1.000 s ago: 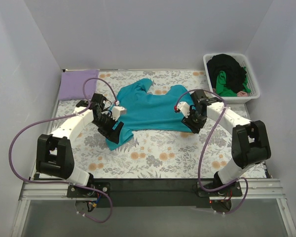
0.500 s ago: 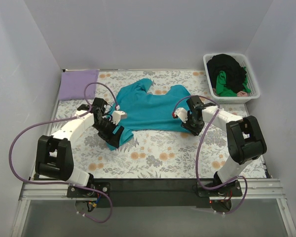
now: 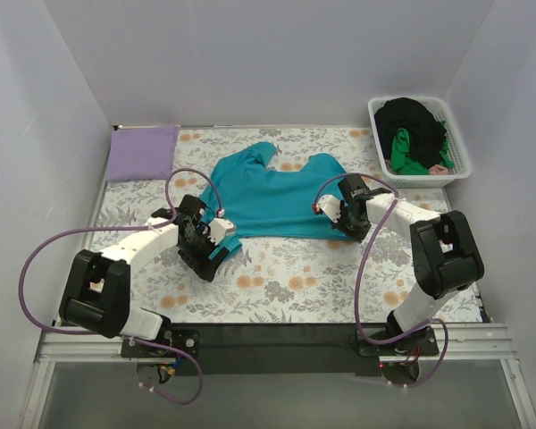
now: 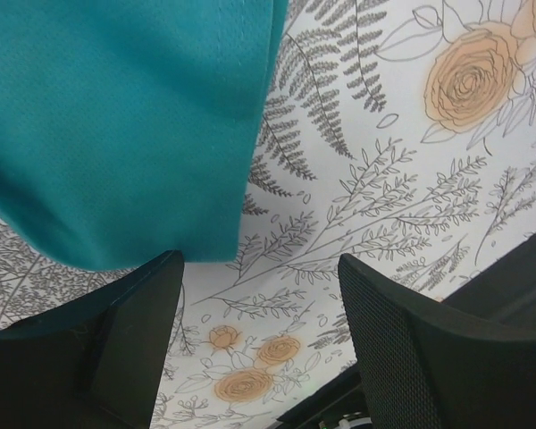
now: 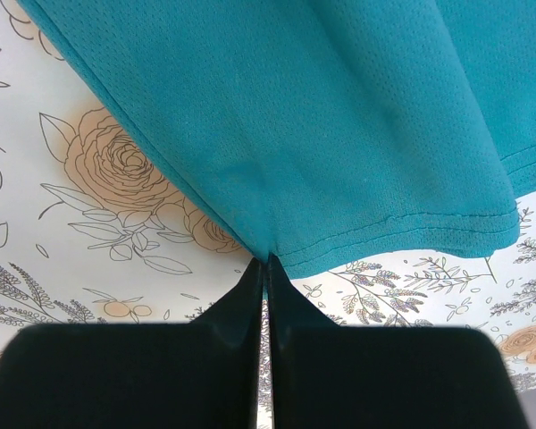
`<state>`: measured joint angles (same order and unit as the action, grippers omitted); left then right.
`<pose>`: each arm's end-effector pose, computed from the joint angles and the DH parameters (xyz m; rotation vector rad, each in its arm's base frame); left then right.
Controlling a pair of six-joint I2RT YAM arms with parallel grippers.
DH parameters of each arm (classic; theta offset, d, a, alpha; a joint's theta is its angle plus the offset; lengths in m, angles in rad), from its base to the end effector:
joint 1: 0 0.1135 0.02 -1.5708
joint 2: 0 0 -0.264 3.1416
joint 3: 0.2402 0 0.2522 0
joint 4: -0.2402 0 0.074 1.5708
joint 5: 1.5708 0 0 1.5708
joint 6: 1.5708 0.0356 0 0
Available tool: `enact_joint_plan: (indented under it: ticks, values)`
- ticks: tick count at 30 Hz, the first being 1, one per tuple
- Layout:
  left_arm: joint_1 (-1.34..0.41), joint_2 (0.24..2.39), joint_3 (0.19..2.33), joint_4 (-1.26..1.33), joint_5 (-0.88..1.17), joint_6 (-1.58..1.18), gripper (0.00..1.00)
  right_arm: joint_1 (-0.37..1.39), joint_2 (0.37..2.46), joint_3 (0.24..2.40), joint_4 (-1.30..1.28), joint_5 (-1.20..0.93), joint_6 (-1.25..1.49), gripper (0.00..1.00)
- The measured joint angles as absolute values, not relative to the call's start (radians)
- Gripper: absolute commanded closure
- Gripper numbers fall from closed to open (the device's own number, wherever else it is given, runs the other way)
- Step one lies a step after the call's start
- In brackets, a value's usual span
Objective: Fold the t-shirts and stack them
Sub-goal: Flatten the tshirt out
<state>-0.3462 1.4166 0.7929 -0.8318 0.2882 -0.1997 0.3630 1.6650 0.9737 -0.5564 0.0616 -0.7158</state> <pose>0.2089 -0.0861 0.1726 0.2505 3.0620 -0.4771 0.2874 0.1068 0.1625 -1.4411 2.4351 -0.1668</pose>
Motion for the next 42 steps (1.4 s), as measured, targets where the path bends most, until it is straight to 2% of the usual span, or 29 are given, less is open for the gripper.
enact_joint_plan:
  ticks: [6,16,19,20,22,23,24,25,33,42]
  values:
    - [-0.364,1.390,0.795,-0.794,0.258,-0.202,0.33,0.363,1.665,0.974,-0.557,0.061,-0.715,0.99]
    - [-0.370,1.396,0.754,-0.720,0.234,-0.194,0.42,0.363,1.665,0.974,-0.557,0.060,-0.715,0.99]
    - [-0.371,1.396,0.718,-0.680,0.214,-0.186,0.53,0.363,1.664,0.973,-0.557,0.060,-0.715,0.99]
    - [-0.371,1.391,0.712,-0.670,0.202,-0.184,0.63,0.363,1.664,0.973,-0.557,0.060,-0.715,0.99]
    - [-0.371,1.382,0.701,-0.650,0.185,-0.178,0.73,0.363,1.663,0.972,-0.556,0.060,-0.715,0.99]
    - [-0.369,1.378,0.697,-0.643,0.178,-0.177,0.89,0.363,1.662,0.972,-0.556,0.060,-0.715,0.99]
    - [-0.369,1.374,0.693,-0.637,0.169,-0.177,0.98,0.363,1.662,0.972,-0.557,0.060,-0.715,0.99]
    - [-0.369,1.372,0.690,-0.633,0.164,-0.176,1.00,0.363,1.662,0.972,-0.557,0.060,-0.715,0.99]
    - [-0.369,1.369,0.772,-0.721,0.169,-0.245,1.00,0.362,1.635,0.999,-0.594,0.065,-0.715,0.99]
    - [-0.324,1.380,1.356,-0.804,0.165,-0.375,1.00,0.353,1.518,1.372,-0.648,0.094,-0.709,0.99]
